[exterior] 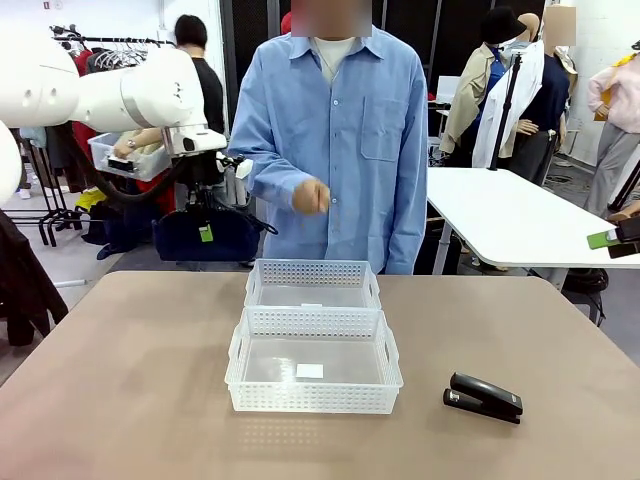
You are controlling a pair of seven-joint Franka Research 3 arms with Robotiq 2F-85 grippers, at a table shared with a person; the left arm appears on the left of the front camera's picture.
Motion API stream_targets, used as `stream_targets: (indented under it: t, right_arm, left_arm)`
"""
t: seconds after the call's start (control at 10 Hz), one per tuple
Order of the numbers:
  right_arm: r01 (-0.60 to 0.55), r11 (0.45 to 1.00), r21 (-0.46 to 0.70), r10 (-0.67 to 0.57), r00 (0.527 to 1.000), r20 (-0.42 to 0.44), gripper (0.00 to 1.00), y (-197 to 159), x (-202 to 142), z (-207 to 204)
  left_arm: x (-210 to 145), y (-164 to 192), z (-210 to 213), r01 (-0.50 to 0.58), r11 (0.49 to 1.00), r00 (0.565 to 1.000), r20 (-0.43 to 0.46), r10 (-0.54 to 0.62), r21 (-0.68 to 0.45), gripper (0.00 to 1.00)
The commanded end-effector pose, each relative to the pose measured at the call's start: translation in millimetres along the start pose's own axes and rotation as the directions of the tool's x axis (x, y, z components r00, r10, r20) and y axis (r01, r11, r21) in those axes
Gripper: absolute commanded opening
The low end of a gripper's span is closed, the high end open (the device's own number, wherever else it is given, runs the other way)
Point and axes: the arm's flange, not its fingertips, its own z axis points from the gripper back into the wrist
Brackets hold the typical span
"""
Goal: Distribute items into two baskets.
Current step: Move the picked Pencil pouch towards the Organizing basket indicated by the person, stopping as directed.
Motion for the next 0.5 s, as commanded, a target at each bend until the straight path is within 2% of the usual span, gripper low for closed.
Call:
stream_targets:
  t: [0.0, 0.1, 0.2, 0.3, 0.4]
  right_arm:
    - [-0.003, 1.000, 0.021, 0.002, 1.000, 0.030, 1.00, -1, 1, -2]
    - [-0.003, 1.000, 0.021, 0.002, 1.000, 0.030, 1.00, -1, 1, -2]
    - [-0.003, 1.000, 0.021, 0.002, 1.000, 0.030, 1.00, -1, 1, -2]
    - [-0.003, 1.000, 0.021, 0.002, 1.000, 0.030, 1.00, -1, 1, -2]
    - [-0.003, 1.000, 0.021, 0.002, 1.000, 0.030, 1.00, -1, 1, -2]
  left_arm:
    - [3, 11, -7, 0.033, 0.999, 0.999, -0.011, -0.033, -0.005, 0.00]
    - [5, 12, -13, 0.039, 0.999, 0.999, -0.007, -0.039, -0.009, 0.00]
    - [-10, -1, 2, 0.018, 1.000, 1.000, -0.018, -0.018, 0.022, 0.00]
    - [-47, -26, 32, 0.008, 0.998, 1.000, -0.014, -0.007, 0.058, 0.00]
    - [-92, -54, 53, -0.082, 0.992, 0.997, 0.021, 0.081, 0.092, 0.00]
